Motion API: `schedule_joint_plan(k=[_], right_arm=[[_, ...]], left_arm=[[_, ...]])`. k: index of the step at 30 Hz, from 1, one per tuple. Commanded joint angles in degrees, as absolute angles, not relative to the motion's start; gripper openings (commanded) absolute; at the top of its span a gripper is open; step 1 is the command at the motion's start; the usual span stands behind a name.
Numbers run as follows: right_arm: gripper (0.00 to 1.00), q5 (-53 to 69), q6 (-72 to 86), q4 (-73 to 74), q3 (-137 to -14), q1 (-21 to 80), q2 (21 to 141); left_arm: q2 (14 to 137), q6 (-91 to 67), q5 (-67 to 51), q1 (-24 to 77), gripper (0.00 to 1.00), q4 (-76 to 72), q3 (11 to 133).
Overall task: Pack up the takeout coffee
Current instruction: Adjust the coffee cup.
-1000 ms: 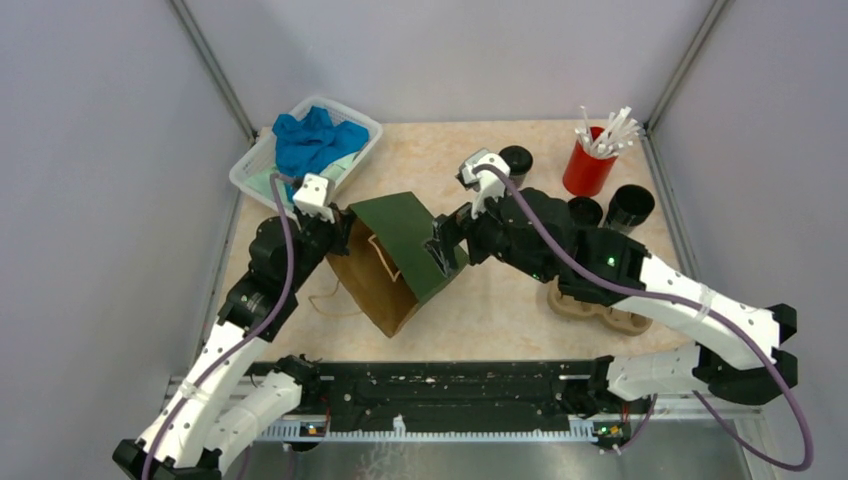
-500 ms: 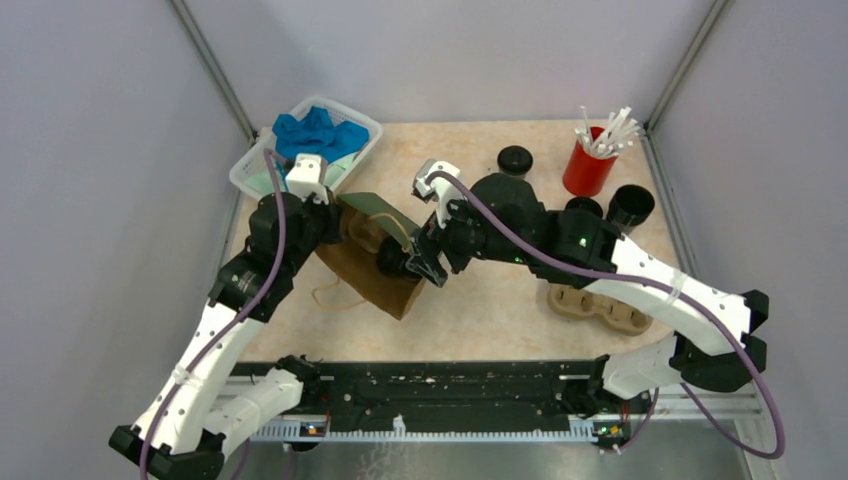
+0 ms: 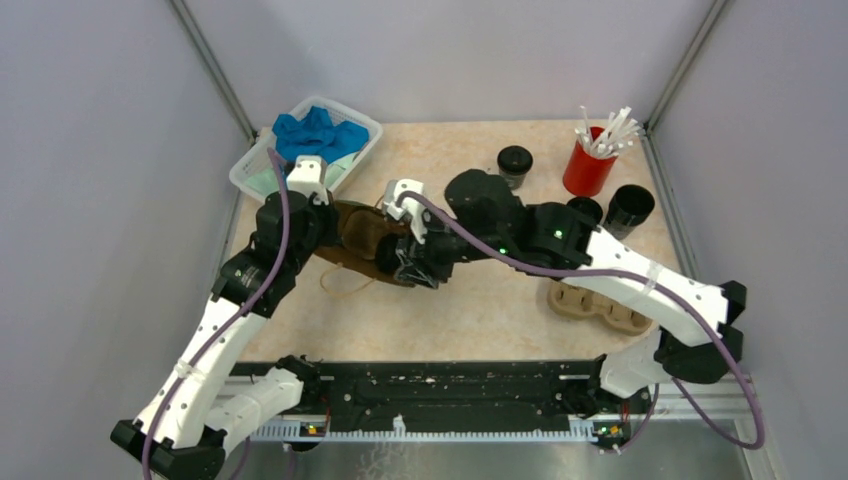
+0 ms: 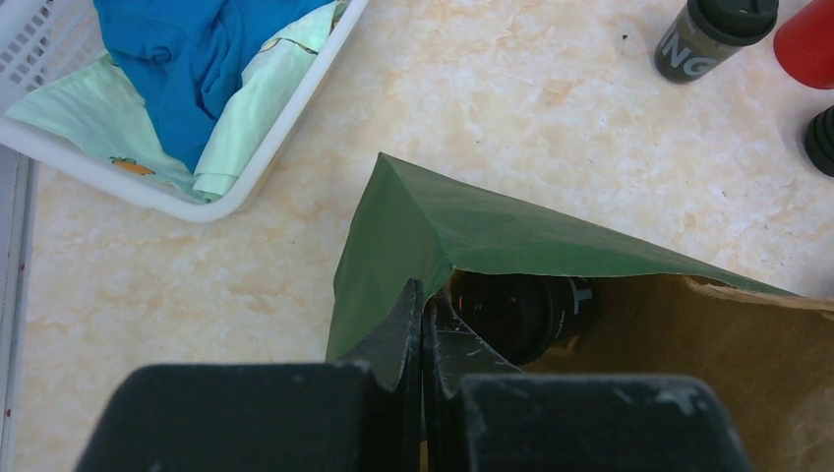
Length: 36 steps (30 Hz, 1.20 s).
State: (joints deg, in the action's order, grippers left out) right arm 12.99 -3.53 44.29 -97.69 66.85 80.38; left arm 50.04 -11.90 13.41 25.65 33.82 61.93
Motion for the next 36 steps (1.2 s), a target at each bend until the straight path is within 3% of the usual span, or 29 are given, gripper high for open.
schedule_joint_plan(k=[1, 3, 4, 17, 24, 36], right_arm=[[0.31, 6.06, -6.08, 44.34, -104.71, 66.57, 88.49], [0.21, 3.56, -6.3, 46.58, -108.55, 66.61, 93.14], [0.2, 2.37, -6.32, 47.6, -109.93, 66.58, 95.35], [0.21, -14.04, -16.76, 49.19, -110.69, 68.54, 105.39], [0.21, -12.95, -19.76, 40.61, -102.86, 68.51, 104.21], [0.3, -5.95, -23.18, 27.84, -84.43, 68.04, 89.53]], left_arm=[[49.67, -12.61, 13.62, 25.74, 0.0, 32.46, 64.36], [49.21, -12.66, 13.46, 25.75, 0.0, 32.22, 64.42], [48.77, -12.66, 13.09, 25.75, 0.0, 31.61, 64.17], [46.74, -12.39, 8.92, 25.75, 0.0, 25.8, 62.42], [46.79, -12.4, 8.09, 25.75, 0.0, 25.89, 62.0], [46.46, -10.8, 9.79, 25.75, 0.0, 27.48, 60.78]])
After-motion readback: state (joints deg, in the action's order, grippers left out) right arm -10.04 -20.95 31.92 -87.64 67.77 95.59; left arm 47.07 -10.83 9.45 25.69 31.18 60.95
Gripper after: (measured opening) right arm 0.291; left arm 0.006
